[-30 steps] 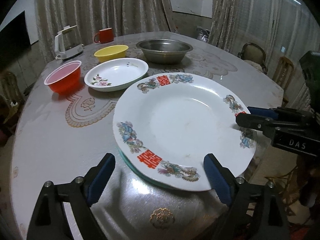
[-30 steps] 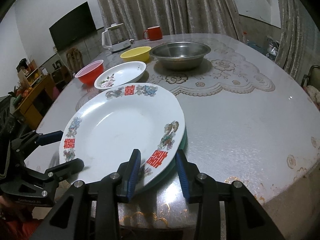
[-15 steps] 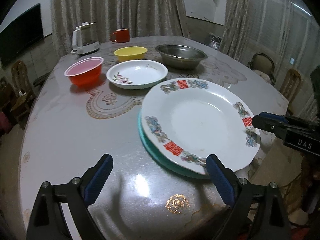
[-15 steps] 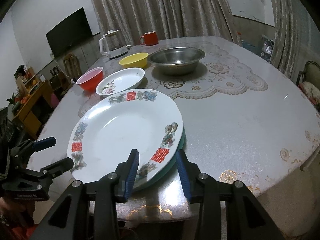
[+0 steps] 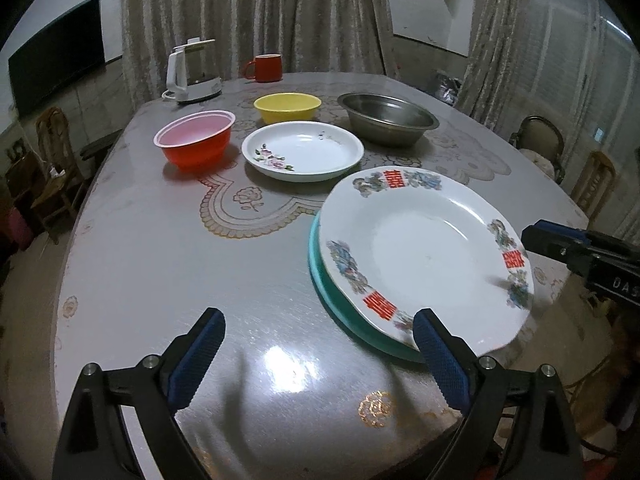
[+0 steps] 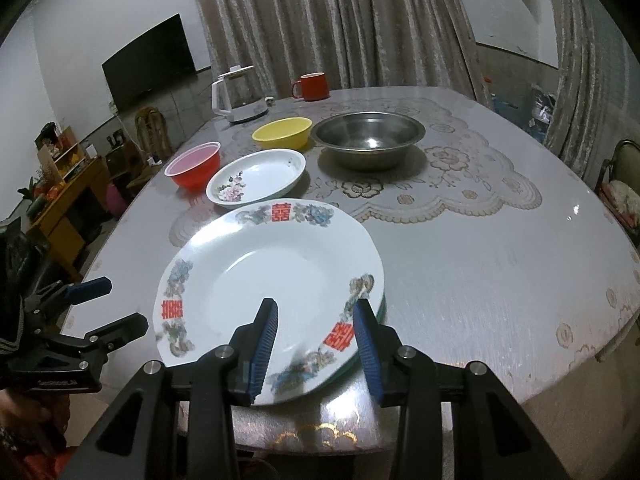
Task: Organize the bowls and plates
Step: 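Grip the white plate and blue plate together and lift the stack, then grasp the rim of the rose-pattern oval plate with the right gripper while the left gripper holds the stack, then lift the rose plate with the right gripper and lower it onto the stack while the left gripper holds it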
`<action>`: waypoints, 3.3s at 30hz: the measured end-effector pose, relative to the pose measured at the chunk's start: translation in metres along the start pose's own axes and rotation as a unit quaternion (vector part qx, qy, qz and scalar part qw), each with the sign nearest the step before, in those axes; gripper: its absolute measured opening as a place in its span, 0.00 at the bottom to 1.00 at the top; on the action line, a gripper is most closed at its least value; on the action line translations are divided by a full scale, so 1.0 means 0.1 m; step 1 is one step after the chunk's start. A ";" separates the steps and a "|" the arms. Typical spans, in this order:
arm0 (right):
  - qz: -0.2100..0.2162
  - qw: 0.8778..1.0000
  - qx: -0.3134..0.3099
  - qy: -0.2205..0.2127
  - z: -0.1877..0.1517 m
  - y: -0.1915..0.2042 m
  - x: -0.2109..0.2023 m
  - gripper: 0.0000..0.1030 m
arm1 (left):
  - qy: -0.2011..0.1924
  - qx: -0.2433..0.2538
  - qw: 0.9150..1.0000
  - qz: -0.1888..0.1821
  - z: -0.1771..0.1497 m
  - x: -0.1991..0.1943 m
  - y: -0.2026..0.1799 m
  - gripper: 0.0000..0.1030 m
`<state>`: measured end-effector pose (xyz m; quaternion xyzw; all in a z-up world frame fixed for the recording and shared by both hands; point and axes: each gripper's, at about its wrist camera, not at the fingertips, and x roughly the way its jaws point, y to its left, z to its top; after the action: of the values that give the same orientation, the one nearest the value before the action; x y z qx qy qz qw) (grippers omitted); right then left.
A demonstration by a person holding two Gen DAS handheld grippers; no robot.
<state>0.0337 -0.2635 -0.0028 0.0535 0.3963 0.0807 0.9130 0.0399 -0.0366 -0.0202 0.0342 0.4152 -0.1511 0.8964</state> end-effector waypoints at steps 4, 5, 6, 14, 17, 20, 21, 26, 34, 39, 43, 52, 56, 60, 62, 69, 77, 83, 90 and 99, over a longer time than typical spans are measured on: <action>0.004 1.000 -0.004 0.007 0.12 -0.01 0.07 0.38 | 0.011 -0.005 1.000 0.009 0.09 0.08 0.06 0.93; 0.006 1.000 -0.006 0.008 0.14 -0.02 0.09 0.38 | 0.013 -0.007 1.000 0.011 0.11 0.10 0.07 0.93; 0.006 1.000 -0.007 0.010 0.16 -0.02 0.11 0.38 | 0.014 -0.008 1.000 0.011 0.12 0.11 0.08 0.93; -0.006 0.999 -0.039 0.035 0.46 -0.02 0.37 0.38 | 0.037 -0.012 0.999 0.025 0.29 0.28 0.17 0.93; -0.002 0.998 -0.043 0.040 0.59 -0.06 0.46 0.38 | 0.038 -0.020 0.999 0.023 0.38 0.34 0.23 0.93; 0.016 0.998 -0.031 0.051 0.75 -0.15 0.60 0.38 | 0.038 -0.035 0.998 0.023 0.49 0.40 0.33 0.93; 0.020 0.998 -0.030 0.058 0.80 -0.17 0.66 0.38 | 0.037 -0.041 0.998 0.023 0.53 0.43 0.37 0.93; 0.057 0.995 -0.037 0.074 1.04 -0.24 0.90 0.38 | 0.033 -0.080 0.996 0.004 0.71 0.59 0.57 0.93; 0.116 0.987 -0.021 0.113 1.36 -0.23 1.39 0.38 | 0.040 -0.120 0.992 -0.013 1.01 0.93 0.69 0.90; 0.116 0.983 -0.024 0.139 1.45 -0.13 1.69 0.38 | 0.041 -0.134 0.990 -0.025 1.12 1.10 0.73 0.85; 0.110 0.983 -0.025 0.148 1.53 -0.07 1.88 0.36 | 0.044 -0.149 0.987 -0.040 1.19 1.25 0.77 0.69; 0.118 0.979 -0.020 0.168 1.60 0.00 2.16 0.33 | 0.049 -0.158 0.984 -0.068 1.18 1.42 0.79 0.54; 0.119 0.977 -0.020 0.174 1.61 0.03 2.24 0.29 | 0.043 -0.151 0.985 -0.073 1.20 1.45 0.77 0.54; 0.123 0.975 -0.015 0.184 1.57 0.05 2.32 0.24 | 0.042 -0.141 0.987 -0.071 1.25 1.48 0.76 0.55; 0.113 0.977 -0.028 0.181 1.58 0.08 2.30 0.24 | 0.043 -0.139 0.987 -0.072 1.27 1.51 0.76 0.56; 0.107 0.978 -0.055 0.173 1.58 0.12 2.28 0.19 | 0.041 -0.089 0.994 -0.045 1.32 1.58 0.61 0.56; 0.091 0.979 -0.091 0.158 1.52 0.16 2.22 0.21 | 0.020 -0.040 0.999 -0.016 1.26 1.57 0.53 0.57; 0.086 0.979 -0.115 0.145 1.49 0.19 2.13 0.21 | 0.018 -0.034 0.999 -0.015 1.24 1.55 0.51 0.57; 0.092 0.982 -0.102 0.132 1.49 0.19 2.04 0.21 | 0.001 -0.046 0.999 -0.020 1.27 1.41 0.50 0.56; 0.105 0.986 -0.082 0.103 1.51 0.20 1.80 0.21 | -0.033 -0.033 0.999 -0.015 1.28 1.15 0.43 0.56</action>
<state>0.2634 -0.2143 -0.0260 0.0109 0.4727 0.2139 0.8548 0.2169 -0.0476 -0.0255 -0.0069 0.3908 -0.1514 0.9079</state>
